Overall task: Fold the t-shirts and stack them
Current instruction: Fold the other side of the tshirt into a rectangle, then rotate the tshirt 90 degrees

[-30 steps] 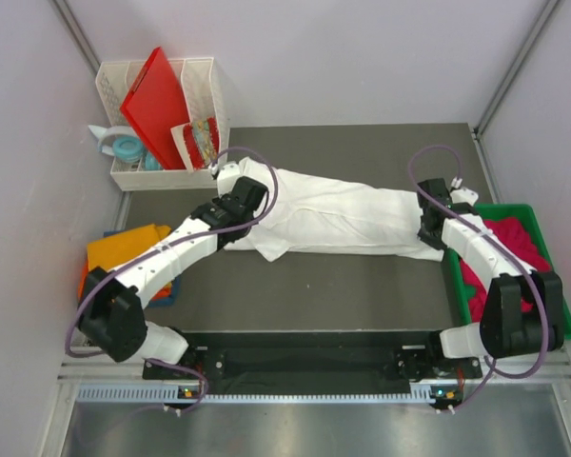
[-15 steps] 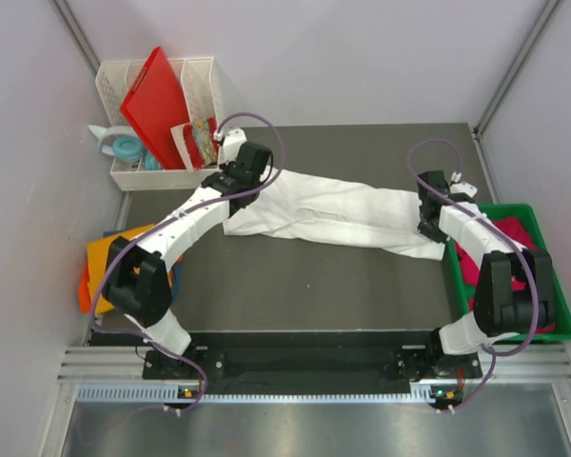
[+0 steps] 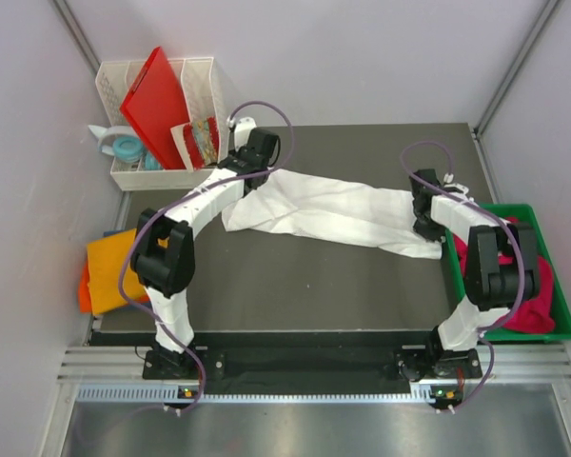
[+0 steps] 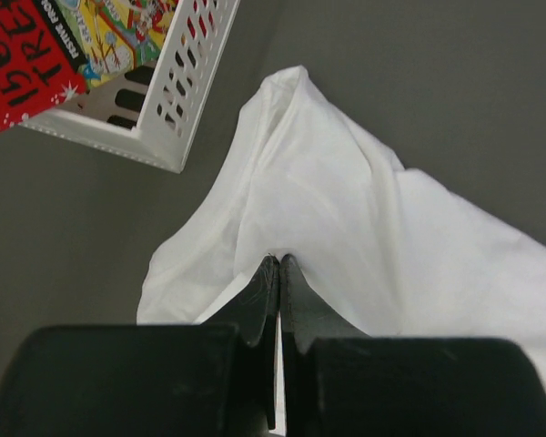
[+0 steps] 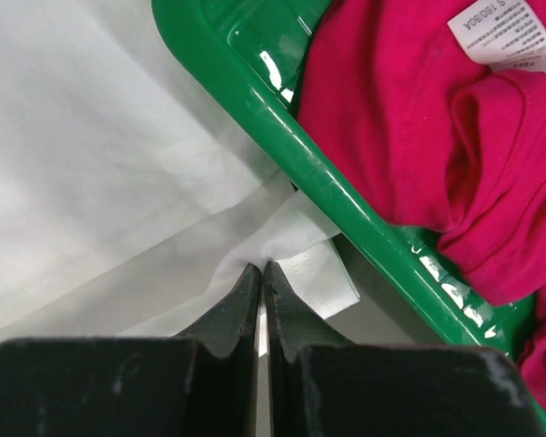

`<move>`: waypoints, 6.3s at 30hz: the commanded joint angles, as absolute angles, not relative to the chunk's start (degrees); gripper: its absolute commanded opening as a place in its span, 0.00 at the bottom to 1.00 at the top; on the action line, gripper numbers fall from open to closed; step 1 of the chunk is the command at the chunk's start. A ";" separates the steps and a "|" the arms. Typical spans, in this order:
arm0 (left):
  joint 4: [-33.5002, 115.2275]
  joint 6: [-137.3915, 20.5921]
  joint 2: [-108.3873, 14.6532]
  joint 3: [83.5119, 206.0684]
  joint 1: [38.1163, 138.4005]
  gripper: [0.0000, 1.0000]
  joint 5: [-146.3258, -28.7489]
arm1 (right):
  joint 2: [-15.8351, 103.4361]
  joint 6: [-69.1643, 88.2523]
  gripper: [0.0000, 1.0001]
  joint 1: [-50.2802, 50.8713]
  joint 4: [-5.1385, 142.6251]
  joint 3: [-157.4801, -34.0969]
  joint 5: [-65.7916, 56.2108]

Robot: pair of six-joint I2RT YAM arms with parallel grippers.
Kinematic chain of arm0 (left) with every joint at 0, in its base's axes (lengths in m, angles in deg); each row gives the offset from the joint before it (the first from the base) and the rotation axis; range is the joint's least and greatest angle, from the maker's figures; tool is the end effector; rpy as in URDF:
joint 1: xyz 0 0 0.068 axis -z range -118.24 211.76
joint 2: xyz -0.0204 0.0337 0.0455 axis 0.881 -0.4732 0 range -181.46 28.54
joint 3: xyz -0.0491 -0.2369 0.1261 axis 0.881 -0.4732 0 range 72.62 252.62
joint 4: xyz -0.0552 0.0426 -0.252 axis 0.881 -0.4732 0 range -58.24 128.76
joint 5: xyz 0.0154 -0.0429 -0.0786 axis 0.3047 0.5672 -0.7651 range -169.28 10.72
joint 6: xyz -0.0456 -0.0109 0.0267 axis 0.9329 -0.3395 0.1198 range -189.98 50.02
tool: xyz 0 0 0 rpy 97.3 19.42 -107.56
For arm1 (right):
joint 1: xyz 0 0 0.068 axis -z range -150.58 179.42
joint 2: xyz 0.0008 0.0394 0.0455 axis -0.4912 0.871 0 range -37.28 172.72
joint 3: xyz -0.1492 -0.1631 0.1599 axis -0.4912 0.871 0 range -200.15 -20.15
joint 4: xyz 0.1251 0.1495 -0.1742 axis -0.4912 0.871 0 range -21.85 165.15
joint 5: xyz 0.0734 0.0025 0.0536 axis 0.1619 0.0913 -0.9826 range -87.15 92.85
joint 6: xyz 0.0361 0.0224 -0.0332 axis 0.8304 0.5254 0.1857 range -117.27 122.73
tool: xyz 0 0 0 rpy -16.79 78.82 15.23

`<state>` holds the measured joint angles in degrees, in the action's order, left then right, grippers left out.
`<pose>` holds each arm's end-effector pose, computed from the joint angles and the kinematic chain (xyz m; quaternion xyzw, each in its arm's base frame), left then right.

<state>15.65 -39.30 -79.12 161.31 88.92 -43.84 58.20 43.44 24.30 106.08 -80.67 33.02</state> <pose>0.3900 -0.1769 0.2731 -0.1503 0.8663 0.0563 0.4731 0.3116 0.0100 0.1849 0.3286 0.8973 -0.1811 0.2325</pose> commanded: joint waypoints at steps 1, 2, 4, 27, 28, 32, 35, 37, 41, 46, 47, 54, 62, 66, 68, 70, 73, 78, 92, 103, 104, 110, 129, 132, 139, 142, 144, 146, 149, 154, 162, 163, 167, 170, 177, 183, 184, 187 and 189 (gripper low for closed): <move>19.34 -41.59 -83.07 168.41 87.95 0.00 -43.33 | 59.84 44.04 0.00 25.03 104.27 -84.40 35.02; 19.16 -41.68 -84.04 169.38 87.78 0.00 -43.50 | 60.45 43.95 0.00 25.03 104.18 -84.58 35.11; 18.72 -41.77 -86.67 172.19 87.69 0.00 -43.94 | 61.24 43.86 0.00 25.29 104.18 -85.36 35.19; 17.40 -40.97 -100.39 182.48 83.91 0.00 -47.11 | 67.04 44.56 0.00 26.78 102.69 -91.16 36.69; 17.40 -40.89 -100.57 182.48 83.91 0.00 -47.02 | 67.74 44.57 0.00 26.87 102.60 -91.34 36.86; 17.14 -40.36 -101.63 183.01 83.91 0.00 -47.11 | 69.51 44.39 0.00 27.14 101.55 -92.05 36.43; 15.82 -40.01 -102.42 183.80 83.91 0.00 -46.06 | 69.07 44.21 0.00 27.14 99.97 -91.52 36.60; 15.82 -40.10 -102.50 183.80 83.82 0.00 -45.88 | 68.63 44.13 0.00 27.31 99.52 -91.43 37.30; 15.65 -39.92 -102.24 184.15 83.82 0.07 -46.32 | 69.16 43.78 0.01 27.49 100.32 -92.49 37.30; 16.77 -38.08 -98.82 181.97 83.91 0.50 -45.79 | 61.08 41.23 0.61 27.05 91.72 -88.54 34.41; 17.66 -37.81 -96.73 181.17 83.99 0.65 -46.05 | 60.20 40.88 0.68 26.88 91.27 -89.49 33.97; 18.02 -36.41 -90.03 176.95 85.57 0.75 -46.23 | 56.51 39.03 0.81 22.48 93.90 -93.46 31.77; 19.24 -32.72 -82.92 161.14 90.22 0.47 -52.20 | 57.64 37.97 0.39 15.89 92.32 -88.19 26.94; 18.73 -31.22 -81.76 155.78 92.34 0.18 -54.49 | 62.28 38.06 0.16 15.89 93.46 -90.28 25.35; 17.84 -30.25 -81.76 154.80 92.78 0.08 -55.36 | 63.44 38.15 0.11 15.89 94.25 -92.04 25.18; 17.84 -30.16 -81.85 153.75 92.87 0.07 -55.46 | 64.06 38.32 0.11 15.89 94.25 -92.84 24.74; 17.32 -30.25 -82.38 153.74 92.78 0.06 -54.49 | 64.23 38.33 0.10 15.62 94.16 -93.45 24.65; 15.12 -29.90 -85.10 155.67 92.70 0.06 -54.14 | 65.55 37.98 0.12 15.62 94.34 -94.42 25.78; 9.93 -29.29 -96.71 161.75 88.83 0.10 -58.27 | 76.95 37.96 0.23 18.87 100.74 -106.45 26.85; 5.11 -30.25 -100.21 166.12 88.74 0.10 -59.50 | 83.75 40.70 0.17 20.28 108.31 -105.42 19.91; 2.75 -30.60 -101.26 169.70 88.74 0.10 -59.76 | 83.22 40.70 0.17 20.37 108.49 -104.71 19.12; -3.34 -31.92 -107.95 182.03 88.65 0.10 -61.08 | 74.62 40.17 0.17 18.35 106.47 -93.47 16.22; -7.38 -36.22 -120.78 206.20 87.95 0.12 -72.94 | 55.80 51.15 0.19 -2.29 105.67 -70.25 8.74; -7.56 -36.93 -122.45 210.16 87.78 0.12 -75.57 | 54.22 53.96 0.19 -8.00 106.47 -72.00 7.42; -5.54 -37.11 -123.95 211.22 88.12 0.14 -84.18 | 58.68 53.18 0.19 -21.81 104.71 -78.50 3.20; -5.10 -37.98 -124.48 211.75 88.65 0.16 -87.52 | 60.45 50.20 0.18 -23.31 104.54 -80.97 0.50; -5.27 -38.51 -125.18 212.54 88.83 0.16 -88.76 | 60.54 48.88 0.18 -23.40 102.26 -80.89 -1.01; -5.10 -38.78 -125.36 213.07 88.92 0.16 -90.00 | 60.45 48.17 0.18 -23.22 100.85 -81.23 -2.86; -4.22 -39.48 -124.13 212.11 88.92 0.18 -89.73 | 59.32 47.82 0.19 -23.31 100.15 -81.42 -1.19; -2.02 -40.71 -123.68 213.59 88.92 0.25 -92.98 | 59.74 44.57 0.28 -23.84 96.00 -82.90 -9.79; -0.90 -38.52 -118.00 205.22 88.30 0.25 -85.01 | 56.18 42.10 0.30 -22.79 102.42 -90.73 4.93; 1.82 -38.34 -111.62 200.98 88.30 0.26 -80.73 | 54.58 42.28 0.32 -22.35 104.34 -91.43 10.44; 13.88 -37.02 -95.24 182.16 87.69 0.39 -74.71 | 48.16 38.78 0.48 -19.63 106.64 -97.04 20.68; 12.40 -37.20 -89.68 179.76 87.77 0.41 -74.09 | 47.71 35.70 0.52 -14.90 106.56 -100.30 21.57; 12.30 -34.83 -82.12 165.39 90.76 0.17 -73.48 | 55.25 32.00 0.00 -8.11 100.33 -101.37 23.68; 16.17 -31.05 -75.09 151.38 94.19 0.02 -71.19 | 64.75 31.64 0.00 -5.91 96.80 -102.07 21.57; 17.22 -31.13 -74.56 149.98 95.32 0.01 -71.19 | 65.80 31.73 0.00 -5.82 96.54 -102.16 21.31; 18.89 -30.60 -73.77 146.37 97.35 0.00 -69.79 | 68.89 32.34 0.00 -5.47 95.49 -101.98 20.61; 18.29 -29.38 -74.64 145.66 97.79 0.00 -69.61 | 70.56 32.87 0.00 -5.21 94.96 -101.98 19.82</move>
<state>13.77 -32.05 -77.85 146.66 96.52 -71.90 69.41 32.68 -6.30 98.87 -101.49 20.85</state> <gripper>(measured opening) 0.011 0.005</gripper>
